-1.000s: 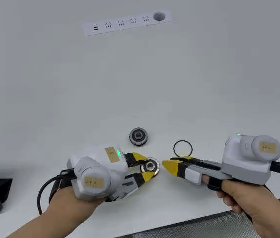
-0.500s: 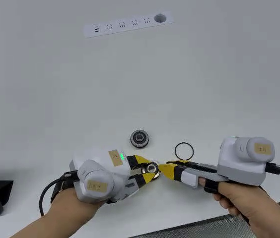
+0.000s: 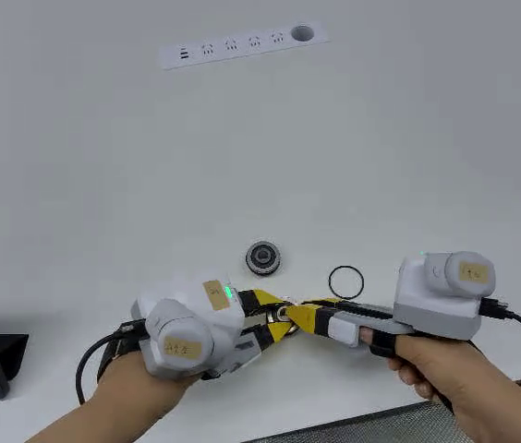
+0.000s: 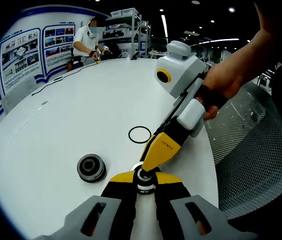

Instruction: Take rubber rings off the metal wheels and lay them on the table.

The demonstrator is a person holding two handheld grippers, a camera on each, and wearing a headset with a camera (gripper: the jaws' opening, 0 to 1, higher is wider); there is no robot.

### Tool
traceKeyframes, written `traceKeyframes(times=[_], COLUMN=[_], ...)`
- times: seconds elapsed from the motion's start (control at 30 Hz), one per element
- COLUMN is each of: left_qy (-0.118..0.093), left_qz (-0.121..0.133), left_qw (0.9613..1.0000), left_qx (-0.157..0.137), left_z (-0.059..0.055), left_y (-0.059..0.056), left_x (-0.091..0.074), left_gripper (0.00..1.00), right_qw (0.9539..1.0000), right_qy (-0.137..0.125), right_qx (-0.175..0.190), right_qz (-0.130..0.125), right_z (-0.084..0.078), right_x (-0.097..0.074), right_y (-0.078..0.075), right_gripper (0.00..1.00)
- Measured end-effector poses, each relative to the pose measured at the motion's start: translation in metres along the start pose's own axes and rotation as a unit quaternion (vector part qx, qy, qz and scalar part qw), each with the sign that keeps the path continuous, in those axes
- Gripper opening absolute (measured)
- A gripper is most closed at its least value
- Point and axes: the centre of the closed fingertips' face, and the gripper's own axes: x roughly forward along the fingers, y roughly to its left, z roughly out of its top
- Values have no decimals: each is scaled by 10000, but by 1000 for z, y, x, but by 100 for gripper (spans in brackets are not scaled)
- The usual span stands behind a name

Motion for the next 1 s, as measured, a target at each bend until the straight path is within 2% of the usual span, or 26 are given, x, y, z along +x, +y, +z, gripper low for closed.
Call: traceKeyframes(times=[0.57,0.73,1.0], left_qy=[-22,-23,-25], left_qz=[-4,-4,1], left_qw=[10000,10000,10000], left_qx=[-23,-34,-53], left_z=[0,0,0], left_y=[0,0,0], left_x=[0,0,0], left_gripper=[14,14,14], right_qw=[9993,9992,9995], right_qy=[120,50,35], right_qx=[274,345,300], right_qz=[242,211,112], right_z=[-7,-7,-6], right_x=[-8,-11,-12], right_y=[7,6,1], right_gripper=[20,18,8])
